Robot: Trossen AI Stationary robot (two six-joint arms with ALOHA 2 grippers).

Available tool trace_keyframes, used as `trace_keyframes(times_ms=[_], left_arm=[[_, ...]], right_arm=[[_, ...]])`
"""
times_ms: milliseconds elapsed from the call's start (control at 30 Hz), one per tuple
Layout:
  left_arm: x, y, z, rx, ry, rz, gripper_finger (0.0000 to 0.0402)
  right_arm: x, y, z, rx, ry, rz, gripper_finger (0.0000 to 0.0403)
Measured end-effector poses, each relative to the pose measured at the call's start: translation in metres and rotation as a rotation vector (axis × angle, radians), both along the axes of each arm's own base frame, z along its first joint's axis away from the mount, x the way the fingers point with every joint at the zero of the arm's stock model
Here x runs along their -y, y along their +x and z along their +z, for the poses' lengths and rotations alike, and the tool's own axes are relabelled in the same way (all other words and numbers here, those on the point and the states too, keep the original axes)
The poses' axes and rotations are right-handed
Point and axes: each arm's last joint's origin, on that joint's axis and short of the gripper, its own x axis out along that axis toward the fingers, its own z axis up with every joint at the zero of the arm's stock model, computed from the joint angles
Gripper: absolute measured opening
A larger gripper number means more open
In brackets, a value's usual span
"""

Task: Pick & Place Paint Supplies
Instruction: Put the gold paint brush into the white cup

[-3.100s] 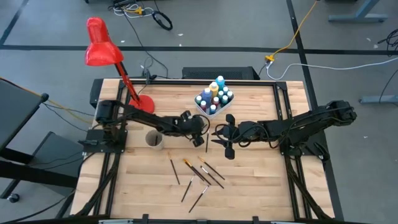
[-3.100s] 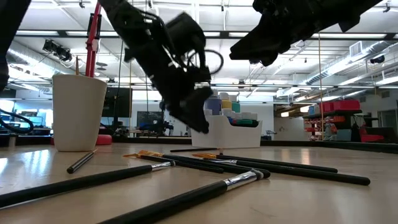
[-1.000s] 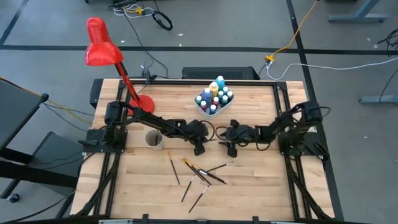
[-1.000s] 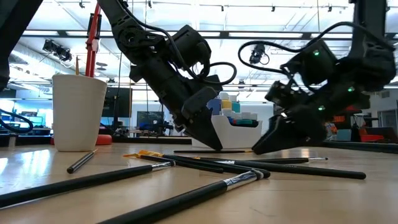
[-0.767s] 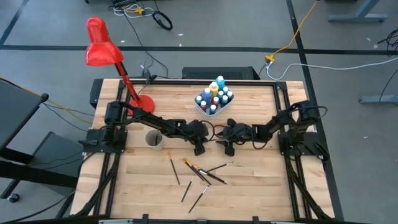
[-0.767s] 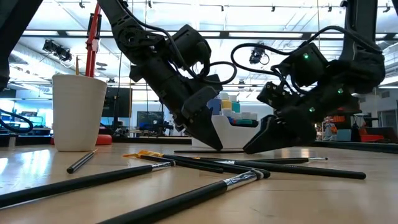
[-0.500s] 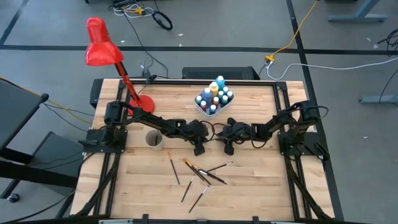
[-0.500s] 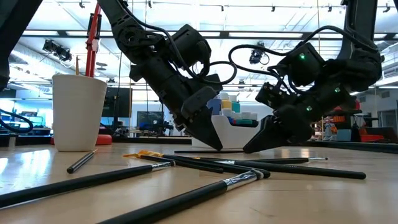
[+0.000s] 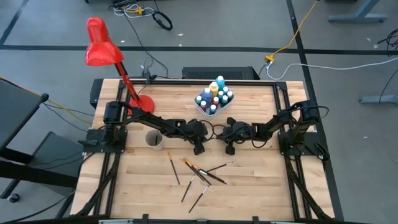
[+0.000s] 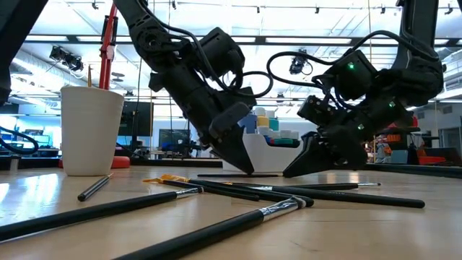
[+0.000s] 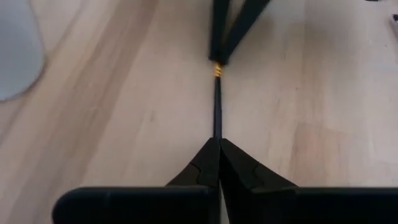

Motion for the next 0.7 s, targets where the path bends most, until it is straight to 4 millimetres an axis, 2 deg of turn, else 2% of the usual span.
trace_keyframes(times_ms=[200,367,533,700], left_arm=[[-0.001,0.001,0.0,0.009,0.017,0.015,0.0009],[-0.001,0.001,0.0,0.017,0.016,0.013,0.0045],[0.0,0.006,0.005,0.031,0.046,-0.018,0.0082],[0.003,0.02,0.022,0.089,0.097,-0.105,0.0113]], right_arm=[[-0.001,0.0,0.0,0.008,0.012,0.005,0.0007],[-0.001,0.0,0.004,0.036,-0.005,0.024,0.0003],[-0.007,-0.004,0.019,-0.007,-0.014,0.087,0.0002],[-0.015,0.001,0.045,-0.129,-0.073,0.078,0.0002]])
